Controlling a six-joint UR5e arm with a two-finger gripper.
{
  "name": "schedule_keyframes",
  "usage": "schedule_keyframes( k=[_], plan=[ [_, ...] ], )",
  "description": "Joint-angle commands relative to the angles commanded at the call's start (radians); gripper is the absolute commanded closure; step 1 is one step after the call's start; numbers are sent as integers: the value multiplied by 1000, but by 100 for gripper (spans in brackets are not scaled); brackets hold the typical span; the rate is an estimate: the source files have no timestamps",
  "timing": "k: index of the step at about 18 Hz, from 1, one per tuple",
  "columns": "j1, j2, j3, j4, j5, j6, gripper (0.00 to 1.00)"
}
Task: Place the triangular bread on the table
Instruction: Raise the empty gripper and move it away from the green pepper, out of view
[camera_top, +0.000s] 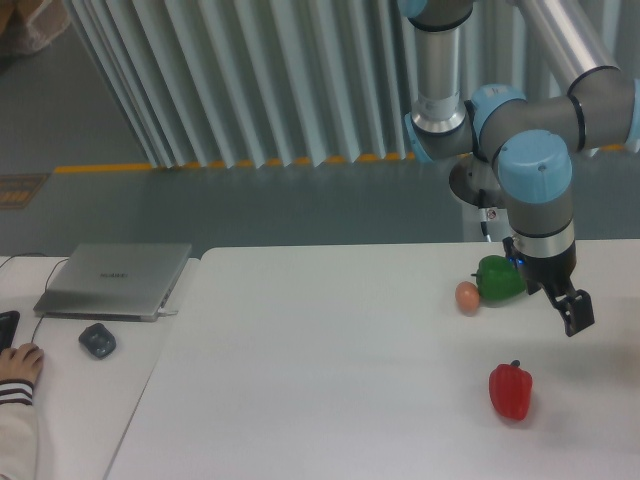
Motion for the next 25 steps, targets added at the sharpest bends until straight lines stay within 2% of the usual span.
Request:
schedule_keyframes(
  k=[6, 9, 16, 17, 19, 20, 25],
  plan=[
    [18, 2, 5, 3, -15, -6, 0],
    [21, -2, -5, 6, -15, -57, 0],
    [94, -2, 8, 11, -11, -19, 0],
    [97, -5, 9, 18, -11, -2, 0],
    [112, -5, 5, 90, -6, 6, 0],
    [124, -5, 3, 103, -6, 6, 0],
    [234, 2, -5, 109, -38, -3, 0]
  ],
)
